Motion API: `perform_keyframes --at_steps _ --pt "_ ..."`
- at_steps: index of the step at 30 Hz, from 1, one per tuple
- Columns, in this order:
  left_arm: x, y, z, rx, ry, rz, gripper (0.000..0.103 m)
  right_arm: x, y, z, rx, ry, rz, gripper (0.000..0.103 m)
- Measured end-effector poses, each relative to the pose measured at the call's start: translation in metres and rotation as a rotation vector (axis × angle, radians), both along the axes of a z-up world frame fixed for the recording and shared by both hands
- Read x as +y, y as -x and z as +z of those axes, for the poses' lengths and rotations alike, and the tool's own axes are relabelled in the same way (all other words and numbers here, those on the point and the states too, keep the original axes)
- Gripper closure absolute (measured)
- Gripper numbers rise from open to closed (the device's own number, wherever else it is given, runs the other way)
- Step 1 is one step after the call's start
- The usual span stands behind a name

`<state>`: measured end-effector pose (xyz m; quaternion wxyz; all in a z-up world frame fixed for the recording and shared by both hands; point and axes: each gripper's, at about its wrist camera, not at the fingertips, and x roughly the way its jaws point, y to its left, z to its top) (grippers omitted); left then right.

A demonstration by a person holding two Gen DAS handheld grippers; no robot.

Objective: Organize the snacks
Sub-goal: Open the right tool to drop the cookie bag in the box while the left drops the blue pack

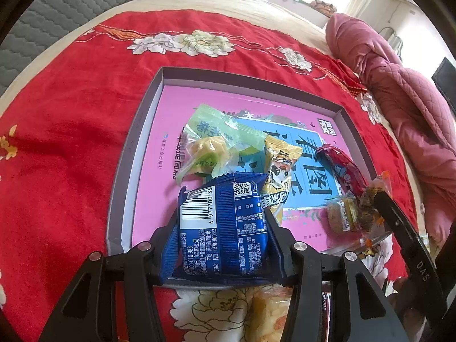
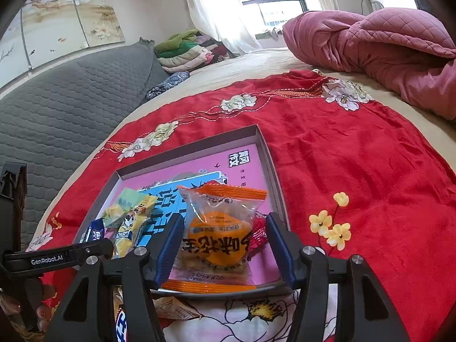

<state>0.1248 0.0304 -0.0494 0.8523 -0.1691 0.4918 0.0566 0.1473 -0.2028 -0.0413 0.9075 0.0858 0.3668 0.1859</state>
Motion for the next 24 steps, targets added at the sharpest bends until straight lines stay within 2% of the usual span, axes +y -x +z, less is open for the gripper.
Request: perform_keyframes --at_steps 16,20,24 --pt "-0.002 0.003 0.006 -0.002 -0.009 -0.003 0.048 -0.004 0.001 0.004 -0.014 -0.002 -0.009 0.039" --pt "-0.002 0.004 0.009 -0.006 -0.017 -0.002 0.048 -0.005 0.003 0.007 -0.030 0.001 -0.008 0.032" --pt "-0.002 0.005 0.013 -0.013 -0.018 -0.001 0.048 -0.005 0.004 0.008 -0.032 -0.004 -0.009 0.032"
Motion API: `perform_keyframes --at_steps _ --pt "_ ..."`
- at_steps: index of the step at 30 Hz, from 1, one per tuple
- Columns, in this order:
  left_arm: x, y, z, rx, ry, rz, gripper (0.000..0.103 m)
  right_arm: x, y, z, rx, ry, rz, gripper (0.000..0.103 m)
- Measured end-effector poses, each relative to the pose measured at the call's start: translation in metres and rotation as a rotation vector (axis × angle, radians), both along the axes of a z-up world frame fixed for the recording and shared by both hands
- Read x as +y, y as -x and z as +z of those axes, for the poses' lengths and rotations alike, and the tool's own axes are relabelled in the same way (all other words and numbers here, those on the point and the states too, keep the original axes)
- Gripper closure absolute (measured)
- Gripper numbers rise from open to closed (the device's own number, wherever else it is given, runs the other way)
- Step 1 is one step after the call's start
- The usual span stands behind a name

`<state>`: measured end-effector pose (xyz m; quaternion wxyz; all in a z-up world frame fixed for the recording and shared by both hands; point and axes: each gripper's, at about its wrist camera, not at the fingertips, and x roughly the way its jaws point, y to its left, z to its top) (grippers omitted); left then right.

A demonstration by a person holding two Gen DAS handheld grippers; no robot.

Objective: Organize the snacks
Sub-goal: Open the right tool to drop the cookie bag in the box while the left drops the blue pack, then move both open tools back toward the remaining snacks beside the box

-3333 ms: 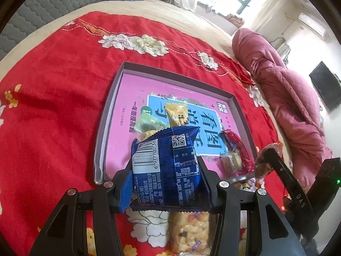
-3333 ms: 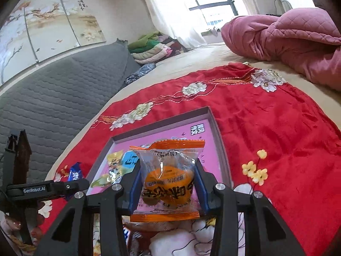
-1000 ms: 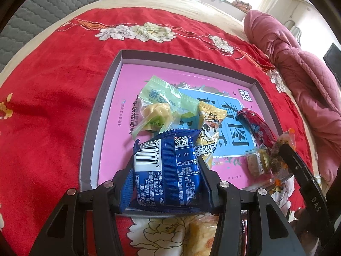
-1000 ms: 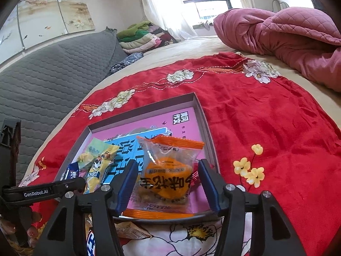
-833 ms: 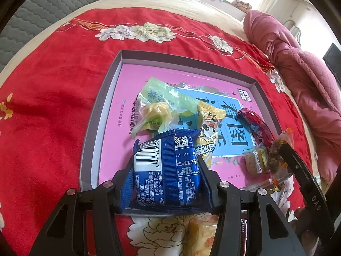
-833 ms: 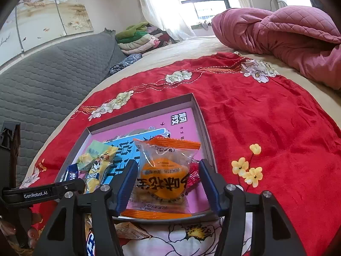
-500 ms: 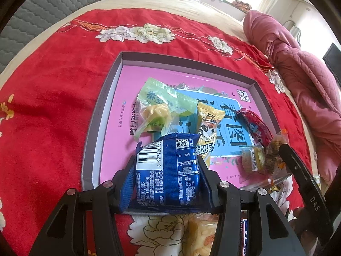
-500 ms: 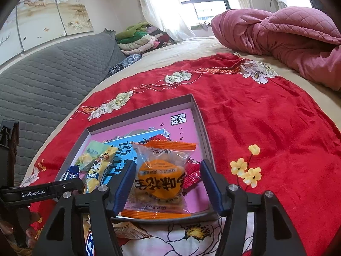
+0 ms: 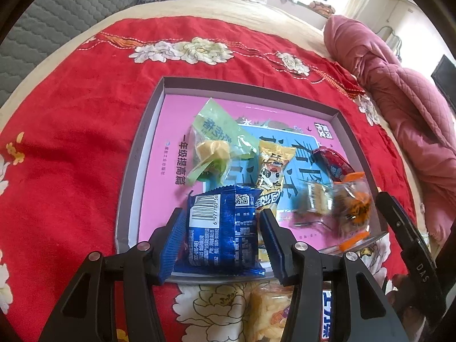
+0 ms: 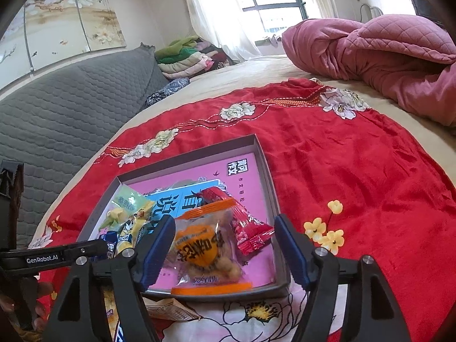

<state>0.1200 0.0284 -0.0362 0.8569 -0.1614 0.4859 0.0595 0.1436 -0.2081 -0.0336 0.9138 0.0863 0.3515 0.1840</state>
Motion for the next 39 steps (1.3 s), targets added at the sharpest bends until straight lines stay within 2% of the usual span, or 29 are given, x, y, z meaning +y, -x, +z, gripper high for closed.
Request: perform_keyframes --at_steps 8,12,25,39 --pt "0.000 0.002 0.008 -0.015 0.000 -0.001 0.047 -0.003 0.001 0.002 -0.006 -0.012 -0.004 0.030" --pt "0.002 0.005 0.015 -0.030 0.004 0.003 0.043 -0.005 0.002 0.005 -0.015 -0.021 -0.004 0.028" --pt "0.007 0.017 0.036 -0.066 0.017 0.009 0.042 -0.006 0.011 0.017 -0.030 -0.037 0.010 0.027" --pt "0.001 0.030 0.043 -0.057 0.003 -0.015 0.042 -0.004 0.029 0.028 -0.030 -0.035 0.036 0.026"
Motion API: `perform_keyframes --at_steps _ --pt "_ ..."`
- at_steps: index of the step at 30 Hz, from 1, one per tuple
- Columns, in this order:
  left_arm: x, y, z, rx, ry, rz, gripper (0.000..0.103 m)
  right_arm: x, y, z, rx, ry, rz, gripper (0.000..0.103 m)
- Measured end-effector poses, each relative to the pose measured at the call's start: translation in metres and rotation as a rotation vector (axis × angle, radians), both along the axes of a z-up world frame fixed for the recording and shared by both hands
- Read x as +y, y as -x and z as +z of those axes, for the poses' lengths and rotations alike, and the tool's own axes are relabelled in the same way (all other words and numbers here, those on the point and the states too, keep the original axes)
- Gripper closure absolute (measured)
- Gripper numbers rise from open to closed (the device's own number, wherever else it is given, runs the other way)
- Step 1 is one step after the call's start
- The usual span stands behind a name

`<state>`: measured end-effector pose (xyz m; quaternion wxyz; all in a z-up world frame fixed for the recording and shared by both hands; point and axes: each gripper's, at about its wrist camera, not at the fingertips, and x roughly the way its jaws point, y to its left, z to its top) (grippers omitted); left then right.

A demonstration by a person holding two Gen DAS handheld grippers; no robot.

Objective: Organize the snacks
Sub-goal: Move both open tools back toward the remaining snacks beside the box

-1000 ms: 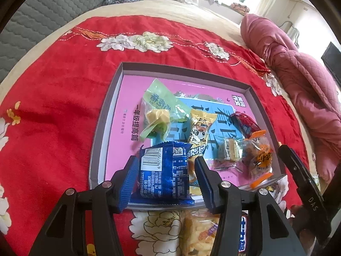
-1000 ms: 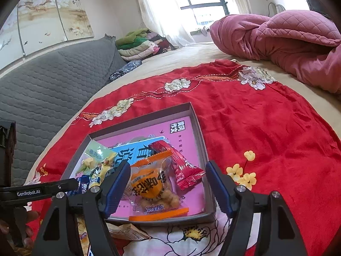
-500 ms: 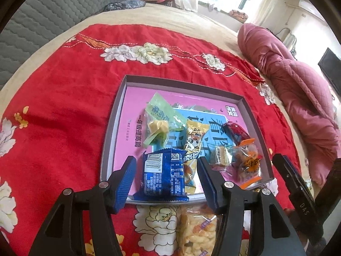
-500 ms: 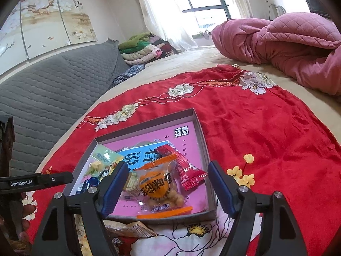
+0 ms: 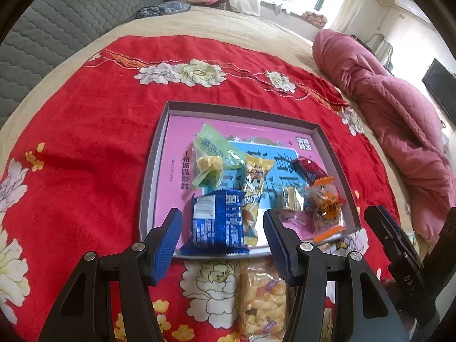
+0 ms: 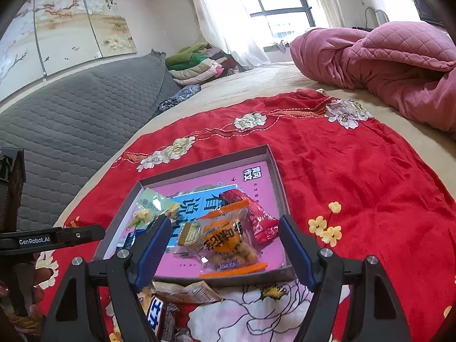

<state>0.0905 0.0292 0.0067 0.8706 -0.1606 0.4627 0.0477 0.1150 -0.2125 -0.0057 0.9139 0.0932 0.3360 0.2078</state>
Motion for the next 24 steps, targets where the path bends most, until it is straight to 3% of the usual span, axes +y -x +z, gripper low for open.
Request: perform_keyframes --at_steps 9,19,24 --pt "-0.013 0.014 -0.007 0.043 -0.006 -0.055 0.042 0.006 0.021 0.002 0.054 0.026 0.050 0.026" --pt "-0.020 0.030 -0.024 0.120 0.000 -0.090 0.042 0.025 0.043 -0.012 0.147 0.113 0.150 0.026" --pt "-0.022 0.035 -0.027 0.141 -0.005 -0.107 0.042 0.042 0.058 -0.016 0.153 0.182 0.219 0.026"
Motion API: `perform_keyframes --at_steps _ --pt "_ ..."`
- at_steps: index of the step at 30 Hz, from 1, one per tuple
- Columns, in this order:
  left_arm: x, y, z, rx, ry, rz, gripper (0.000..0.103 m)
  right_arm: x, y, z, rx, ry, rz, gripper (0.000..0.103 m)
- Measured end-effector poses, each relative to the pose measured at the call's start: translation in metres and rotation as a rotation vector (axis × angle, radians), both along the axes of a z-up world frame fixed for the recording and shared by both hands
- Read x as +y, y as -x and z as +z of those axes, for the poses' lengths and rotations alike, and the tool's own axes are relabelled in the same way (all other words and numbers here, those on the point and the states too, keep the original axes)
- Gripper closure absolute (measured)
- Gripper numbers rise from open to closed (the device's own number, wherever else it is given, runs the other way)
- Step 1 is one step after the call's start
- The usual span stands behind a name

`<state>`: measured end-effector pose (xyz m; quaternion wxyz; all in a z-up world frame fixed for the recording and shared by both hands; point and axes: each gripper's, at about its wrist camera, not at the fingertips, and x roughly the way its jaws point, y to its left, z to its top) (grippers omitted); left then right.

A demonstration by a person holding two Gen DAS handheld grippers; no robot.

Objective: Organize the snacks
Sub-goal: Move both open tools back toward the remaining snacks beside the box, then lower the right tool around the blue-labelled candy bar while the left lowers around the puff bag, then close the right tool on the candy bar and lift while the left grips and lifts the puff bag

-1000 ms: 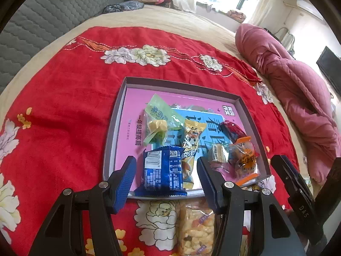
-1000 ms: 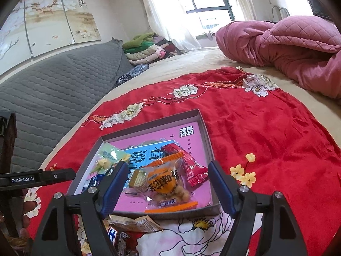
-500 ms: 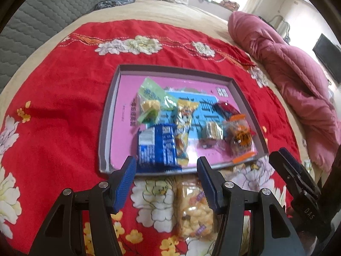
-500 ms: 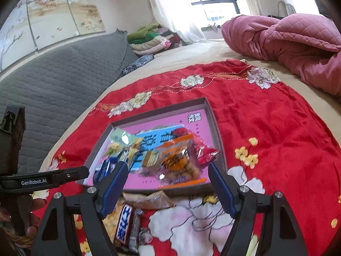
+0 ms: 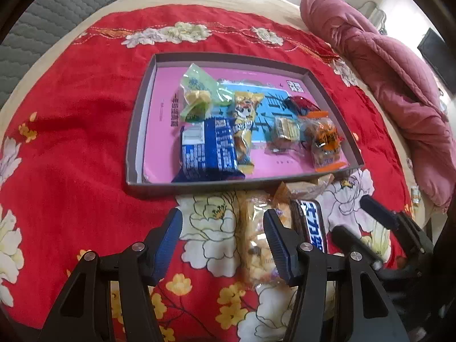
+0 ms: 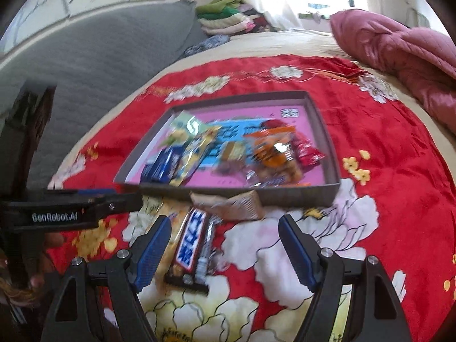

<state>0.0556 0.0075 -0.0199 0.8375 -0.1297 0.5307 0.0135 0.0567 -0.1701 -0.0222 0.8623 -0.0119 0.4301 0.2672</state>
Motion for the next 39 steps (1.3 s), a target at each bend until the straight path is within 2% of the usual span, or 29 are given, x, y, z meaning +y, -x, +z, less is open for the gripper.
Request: perform_keyframes --at_steps 9,12,18,22,26,39 --pt "-0.004 0.004 -0.010 0.036 0.010 -0.021 0.042 0.020 0.012 -0.013 0.018 0.079 0.062 0.026" --pt "-0.006 0.004 -0.012 0.041 0.013 -0.029 0.042 0.025 0.012 -0.018 0.022 0.098 0.071 0.030" --pt "-0.013 0.004 -0.015 0.049 0.022 -0.050 0.042 0.028 0.010 -0.022 0.028 0.107 0.080 0.044" --pt "-0.016 0.004 -0.017 0.052 0.027 -0.063 0.042 0.027 0.010 -0.022 0.027 0.093 0.086 0.060" --pt "-0.019 0.003 -0.020 0.058 0.034 -0.072 0.042 0.025 0.009 -0.021 0.031 0.081 0.088 0.070" --pt "-0.037 -0.005 -0.028 0.073 0.042 -0.106 0.042 0.007 -0.005 -0.030 0.088 0.052 0.040 0.073"
